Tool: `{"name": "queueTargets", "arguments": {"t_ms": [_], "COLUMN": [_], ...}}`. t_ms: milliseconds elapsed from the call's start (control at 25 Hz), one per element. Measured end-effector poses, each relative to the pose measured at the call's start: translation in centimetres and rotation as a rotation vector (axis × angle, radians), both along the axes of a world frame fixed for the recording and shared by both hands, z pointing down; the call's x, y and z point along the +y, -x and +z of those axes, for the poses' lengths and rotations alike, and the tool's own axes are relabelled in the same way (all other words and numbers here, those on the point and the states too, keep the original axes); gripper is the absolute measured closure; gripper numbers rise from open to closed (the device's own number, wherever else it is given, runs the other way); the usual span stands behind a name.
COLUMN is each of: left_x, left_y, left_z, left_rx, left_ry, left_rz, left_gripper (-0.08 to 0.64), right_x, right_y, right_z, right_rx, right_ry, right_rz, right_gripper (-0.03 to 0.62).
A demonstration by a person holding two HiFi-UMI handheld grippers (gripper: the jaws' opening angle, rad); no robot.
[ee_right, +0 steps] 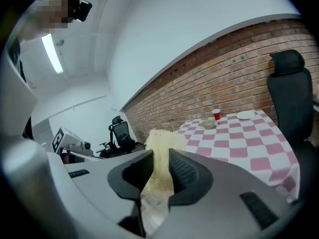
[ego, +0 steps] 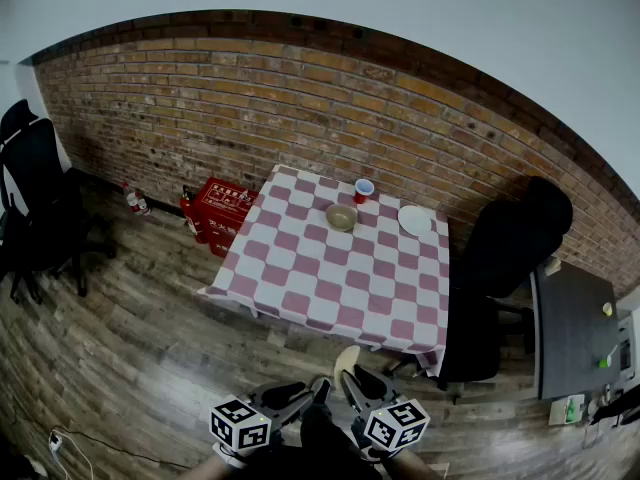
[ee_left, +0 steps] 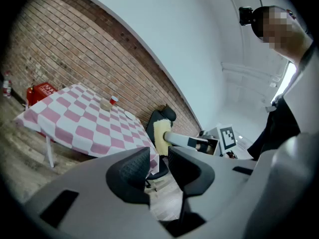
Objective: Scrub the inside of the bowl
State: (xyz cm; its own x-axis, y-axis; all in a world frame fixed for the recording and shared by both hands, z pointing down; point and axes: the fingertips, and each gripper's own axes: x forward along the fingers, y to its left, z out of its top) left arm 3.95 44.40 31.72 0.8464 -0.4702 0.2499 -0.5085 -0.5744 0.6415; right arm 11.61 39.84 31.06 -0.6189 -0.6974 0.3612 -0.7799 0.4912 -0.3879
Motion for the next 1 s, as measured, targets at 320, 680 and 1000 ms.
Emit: {"name": "queueTargets", "arguments": {"t_ms": [320, 680, 1000], "left_x": [7.7, 10.9, 11.9], "left_y": [-0.1, -7.8, -13.1], "left_z": [-1.9, -2.9, -1.7], "left_rx": [0.011, -0.034, -0.076], "left_ry": [0.009, -0.02, 0.015], "left_rz": [-0.013, -0.018, -0.073], "left_gripper": [0.439, 0.439, 0.439], "right_x": [10.7, 14.7, 15.6], "right_y": [0.3, -5.3, -10.7], "right_z": [-0.9, -3.4, -3.1], "right_rx": [-0.042, -0.117, -0.124], "right_ry": [0.017, -0.082, -0.117], "right_rz": [0.021, -0.023, -0.061], "right_gripper": [0.483, 0.482, 0.482]}}
